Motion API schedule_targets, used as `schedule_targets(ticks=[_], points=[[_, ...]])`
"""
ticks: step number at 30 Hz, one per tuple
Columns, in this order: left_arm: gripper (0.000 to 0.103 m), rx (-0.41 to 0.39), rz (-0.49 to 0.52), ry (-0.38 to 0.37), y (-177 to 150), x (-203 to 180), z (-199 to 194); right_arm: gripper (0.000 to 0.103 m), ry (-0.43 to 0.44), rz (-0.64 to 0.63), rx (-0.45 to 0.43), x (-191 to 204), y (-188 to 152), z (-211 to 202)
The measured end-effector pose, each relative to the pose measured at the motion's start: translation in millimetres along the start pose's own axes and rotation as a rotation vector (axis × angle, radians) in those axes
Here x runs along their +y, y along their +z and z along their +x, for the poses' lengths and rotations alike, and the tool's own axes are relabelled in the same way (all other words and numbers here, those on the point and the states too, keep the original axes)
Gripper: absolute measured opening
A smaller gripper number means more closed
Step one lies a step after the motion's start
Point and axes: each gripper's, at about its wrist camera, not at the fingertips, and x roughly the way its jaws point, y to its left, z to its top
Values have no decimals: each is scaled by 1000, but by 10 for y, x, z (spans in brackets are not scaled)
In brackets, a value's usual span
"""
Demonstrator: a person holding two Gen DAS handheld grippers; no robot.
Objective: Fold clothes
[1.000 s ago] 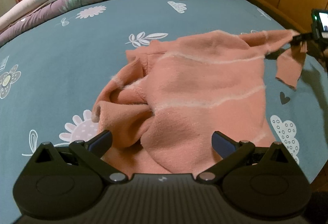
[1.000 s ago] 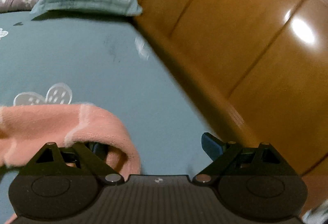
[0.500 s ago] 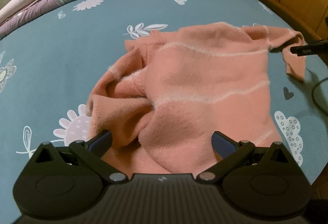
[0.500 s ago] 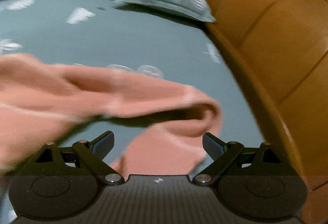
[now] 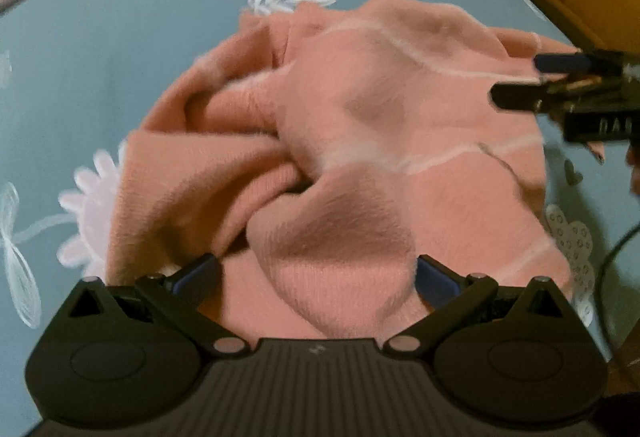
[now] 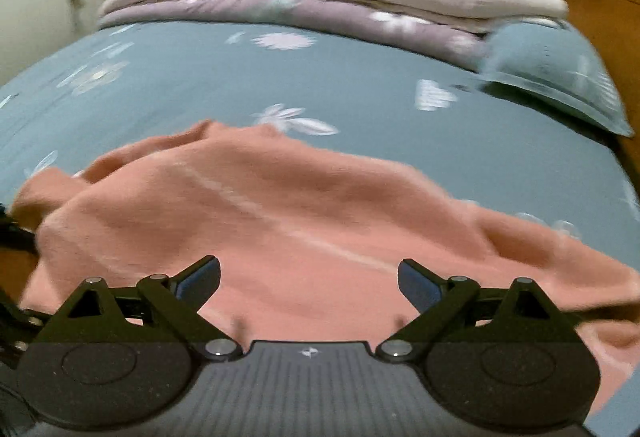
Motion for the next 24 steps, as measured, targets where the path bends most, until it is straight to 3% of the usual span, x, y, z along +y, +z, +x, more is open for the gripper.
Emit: schedule_targets(ticks=[3,8,10,13,16,21,24], points=[[103,-4,-32,-17,-65,54,-14,98,37,-27,16,92,-24,80],[102,-6,-61,21,-134,87,-377,98,81,16,45,-16,-116,100],[102,-34,-54,56,-159,115,-553,99,93,45,55,-72,-156,97],[102,-74,-48,183,-139,196,-715,99,97,78,74,-116,-186,130],[102,-91,-50,281,-102,301,-681,99,105,90,77,-124,-198,129],[102,-74,-56,282,-10,417,-363,99,85,70,67,-73,-187,61],[102,-46,-10,399,38,462,-192,100,60,70,61,-82,-206,-16]])
